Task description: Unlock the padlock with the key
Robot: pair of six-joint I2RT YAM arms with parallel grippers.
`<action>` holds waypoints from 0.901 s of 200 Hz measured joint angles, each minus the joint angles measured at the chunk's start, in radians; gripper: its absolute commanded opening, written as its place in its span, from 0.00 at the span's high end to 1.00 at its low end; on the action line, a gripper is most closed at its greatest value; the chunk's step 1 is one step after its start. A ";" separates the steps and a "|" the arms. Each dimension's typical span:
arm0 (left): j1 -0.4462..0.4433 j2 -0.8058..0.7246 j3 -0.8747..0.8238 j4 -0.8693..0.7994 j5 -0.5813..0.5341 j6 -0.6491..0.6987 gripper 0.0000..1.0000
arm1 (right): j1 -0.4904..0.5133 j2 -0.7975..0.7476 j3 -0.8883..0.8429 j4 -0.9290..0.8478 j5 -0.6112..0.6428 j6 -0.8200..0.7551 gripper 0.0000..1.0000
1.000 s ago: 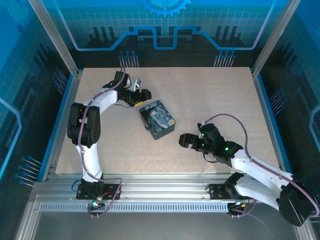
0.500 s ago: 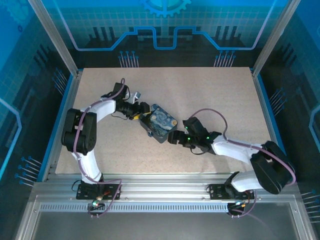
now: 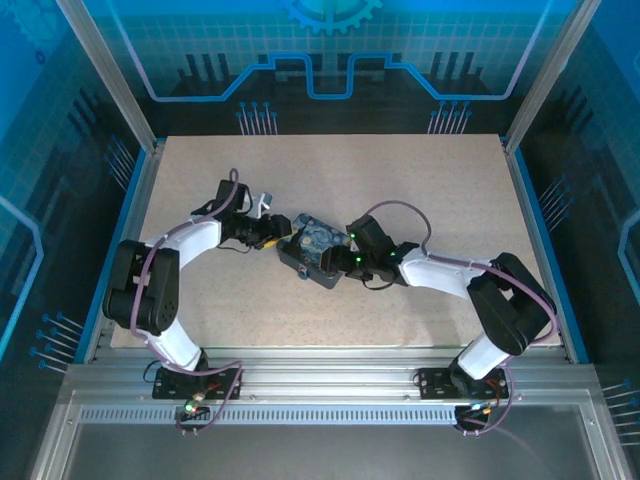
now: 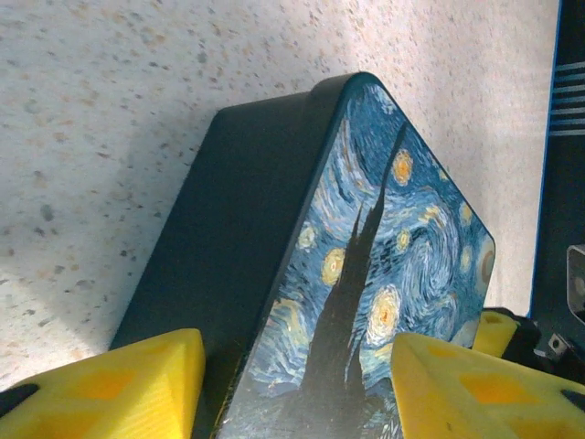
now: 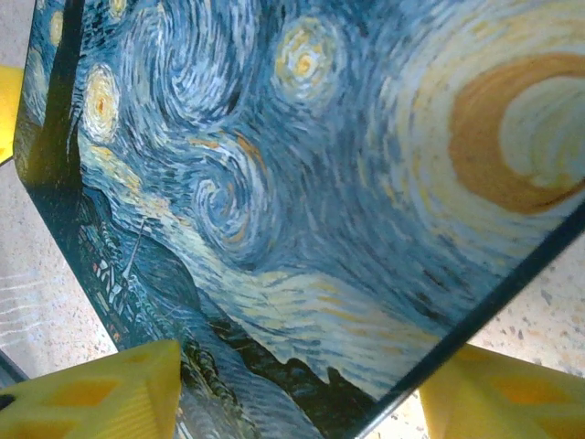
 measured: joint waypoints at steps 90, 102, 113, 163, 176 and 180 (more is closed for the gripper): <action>-0.050 -0.045 -0.053 0.058 -0.078 -0.098 0.53 | -0.119 0.111 0.192 -0.152 -0.002 -0.099 0.44; -0.072 -0.031 -0.039 0.058 -0.087 -0.112 0.53 | -0.143 0.126 0.218 -0.170 0.002 -0.115 0.44; -0.088 -0.013 -0.018 0.058 -0.097 -0.122 0.53 | -0.164 0.141 0.242 -0.184 0.006 -0.131 0.44; -0.129 0.079 0.100 0.047 -0.135 -0.154 0.53 | -0.227 0.194 0.325 -0.228 0.024 -0.185 0.45; -0.132 0.101 0.129 0.039 -0.138 -0.159 0.53 | -0.238 0.206 0.344 -0.238 0.026 -0.195 0.44; -0.132 0.106 0.137 0.037 -0.139 -0.160 0.53 | -0.240 0.210 0.349 -0.241 0.027 -0.198 0.44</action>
